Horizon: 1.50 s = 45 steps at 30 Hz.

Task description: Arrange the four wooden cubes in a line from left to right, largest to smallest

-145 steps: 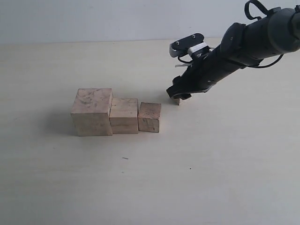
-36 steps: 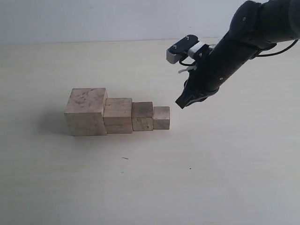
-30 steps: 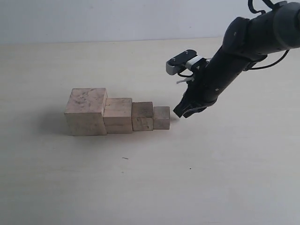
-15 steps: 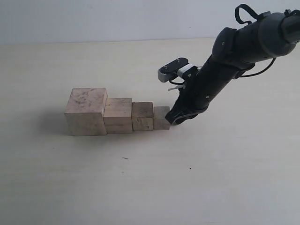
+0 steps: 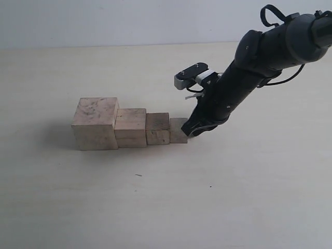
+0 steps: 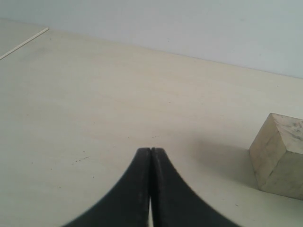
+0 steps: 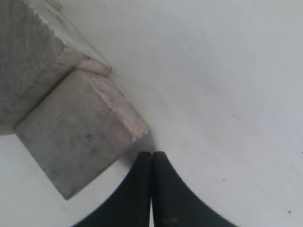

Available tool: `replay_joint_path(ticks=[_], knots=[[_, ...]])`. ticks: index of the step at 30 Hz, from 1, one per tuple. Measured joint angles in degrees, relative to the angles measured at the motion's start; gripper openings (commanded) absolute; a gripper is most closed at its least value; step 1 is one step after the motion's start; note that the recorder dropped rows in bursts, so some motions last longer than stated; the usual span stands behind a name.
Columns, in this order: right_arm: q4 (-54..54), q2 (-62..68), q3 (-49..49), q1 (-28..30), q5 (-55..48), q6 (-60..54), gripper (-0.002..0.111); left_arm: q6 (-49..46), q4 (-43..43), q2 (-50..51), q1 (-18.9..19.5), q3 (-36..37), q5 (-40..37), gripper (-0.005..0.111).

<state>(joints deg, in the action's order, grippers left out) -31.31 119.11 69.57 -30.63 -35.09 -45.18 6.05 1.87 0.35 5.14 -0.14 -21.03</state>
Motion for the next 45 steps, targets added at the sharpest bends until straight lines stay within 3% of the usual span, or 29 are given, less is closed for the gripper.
replay_joint_path(ticks=[34,39,45], knots=[[-2.81,0.0,0.0,0.0,0.4,-4.01,0.0,0.0,0.0,0.0,0.0,0.0,0.0,0.0],[3.65,-2.64,0.0,0.0,0.89,3.06,0.0,0.0,0.0,0.0,0.0,0.0,0.0,0.0],[22.26,-9.32,0.0,0.0,1.77,23.56,0.0,0.0,0.0,0.0,0.0,0.0,0.0,0.0]])
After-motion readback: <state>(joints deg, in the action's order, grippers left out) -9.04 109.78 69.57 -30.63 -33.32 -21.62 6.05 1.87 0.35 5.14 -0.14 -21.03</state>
